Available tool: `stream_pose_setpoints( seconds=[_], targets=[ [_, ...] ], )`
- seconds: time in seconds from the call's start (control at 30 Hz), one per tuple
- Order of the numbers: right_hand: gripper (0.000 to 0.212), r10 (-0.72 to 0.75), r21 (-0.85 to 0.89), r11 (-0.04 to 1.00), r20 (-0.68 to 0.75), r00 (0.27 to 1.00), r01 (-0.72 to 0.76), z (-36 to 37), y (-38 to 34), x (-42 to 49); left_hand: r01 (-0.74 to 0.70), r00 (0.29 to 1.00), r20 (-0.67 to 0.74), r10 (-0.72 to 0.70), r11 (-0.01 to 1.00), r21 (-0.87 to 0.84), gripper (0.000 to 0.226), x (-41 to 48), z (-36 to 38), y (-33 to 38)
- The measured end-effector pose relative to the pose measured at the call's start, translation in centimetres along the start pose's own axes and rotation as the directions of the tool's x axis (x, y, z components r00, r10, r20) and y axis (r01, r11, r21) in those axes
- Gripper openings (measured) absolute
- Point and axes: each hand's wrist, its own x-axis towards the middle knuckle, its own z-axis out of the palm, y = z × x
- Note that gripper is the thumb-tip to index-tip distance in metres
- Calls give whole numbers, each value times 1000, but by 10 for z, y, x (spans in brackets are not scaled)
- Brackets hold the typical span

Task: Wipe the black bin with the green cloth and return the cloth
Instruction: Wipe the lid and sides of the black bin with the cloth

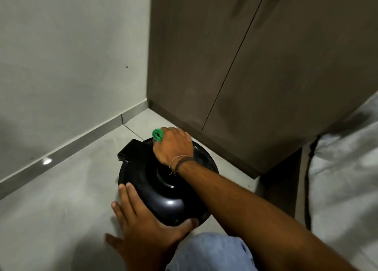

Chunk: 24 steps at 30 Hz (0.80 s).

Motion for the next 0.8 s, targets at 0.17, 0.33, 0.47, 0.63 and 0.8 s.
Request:
stream_pose_setpoints(
  seconds=[0.17, 0.33, 0.47, 0.63, 0.8],
  targets=[
    [44, 190, 13, 982, -30, 981, -190, -11, 33, -13, 16, 1000, 19, -15, 999, -39, 198, -4, -7, 2],
    [55, 354, 110, 932, -71, 932, -346, -8, 67, -47, -18, 1000, -9, 17, 998, -55, 197, -9, -6, 2],
    [65, 468, 226, 867, -61, 882, -444, 0, 84, -84, -48, 999, -20, 46, 997, -57, 197, -7, -1, -1],
    [73, 534, 280, 808, 26, 845, -519, 0, 84, -146, -47, 998, -40, 45, 998, -46, 195, -8, 2, -1],
    [35, 532, 438, 704, 197, 824, -559, -34, 75, -205, -29, 1000, -12, 28, 998, -54, 198, -12, -4, 5]
  ],
)
